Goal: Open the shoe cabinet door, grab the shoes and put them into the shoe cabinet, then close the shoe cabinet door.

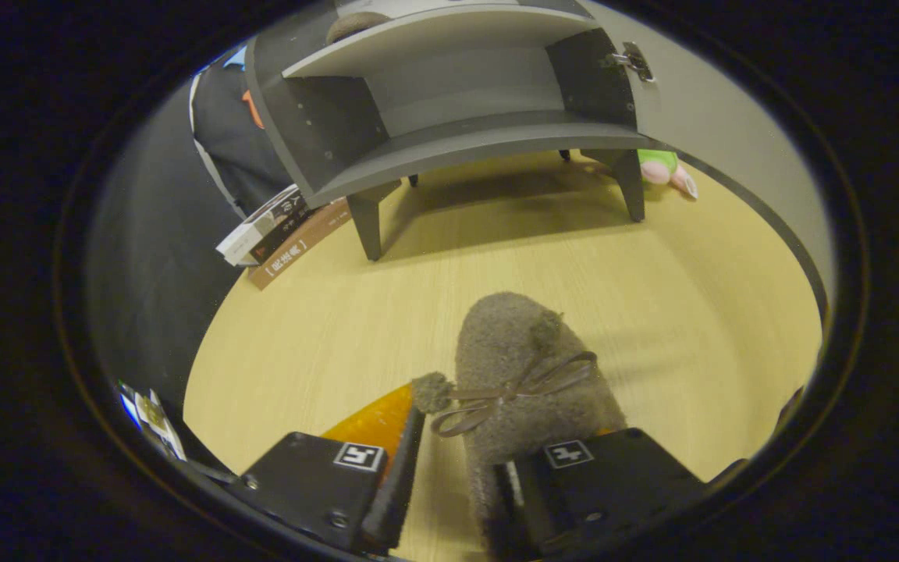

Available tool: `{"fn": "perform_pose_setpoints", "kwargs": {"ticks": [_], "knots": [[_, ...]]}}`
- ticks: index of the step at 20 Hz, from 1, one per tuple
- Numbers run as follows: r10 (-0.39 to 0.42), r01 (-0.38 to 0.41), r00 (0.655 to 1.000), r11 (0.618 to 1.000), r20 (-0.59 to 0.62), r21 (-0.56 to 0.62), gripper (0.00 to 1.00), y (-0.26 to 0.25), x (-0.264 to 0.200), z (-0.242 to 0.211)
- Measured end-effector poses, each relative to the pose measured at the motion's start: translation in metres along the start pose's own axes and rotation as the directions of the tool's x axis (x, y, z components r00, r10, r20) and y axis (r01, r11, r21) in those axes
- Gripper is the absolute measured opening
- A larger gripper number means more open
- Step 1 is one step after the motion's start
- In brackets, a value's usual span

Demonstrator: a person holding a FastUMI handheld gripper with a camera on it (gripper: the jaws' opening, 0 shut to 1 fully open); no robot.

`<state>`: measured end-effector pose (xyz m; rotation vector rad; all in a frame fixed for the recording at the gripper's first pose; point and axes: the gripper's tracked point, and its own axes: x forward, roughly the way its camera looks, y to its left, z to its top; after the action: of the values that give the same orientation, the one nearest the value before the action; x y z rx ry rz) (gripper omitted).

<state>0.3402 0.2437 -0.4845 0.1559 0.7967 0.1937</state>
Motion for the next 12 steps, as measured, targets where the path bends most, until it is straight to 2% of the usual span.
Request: {"fn": "perform_pose_setpoints", "kwargs": {"ticks": [3,5,9,12], "knots": [[0.06,-0.06,0.998,0.998,-0.034,0.025,0.16,0.007,-0.002,-0.003],[0.071,-0.07,0.997,0.997,-0.034,0.012,0.1,0.006,-0.012,0.001],[0.106,-0.105,0.994,0.994,0.024,-0.025,0.08,0.022,-0.05,0.023],[0.105,-0.087,0.986,0.987,0.131,-0.137,0.08,0.037,-0.091,0.056]]}}
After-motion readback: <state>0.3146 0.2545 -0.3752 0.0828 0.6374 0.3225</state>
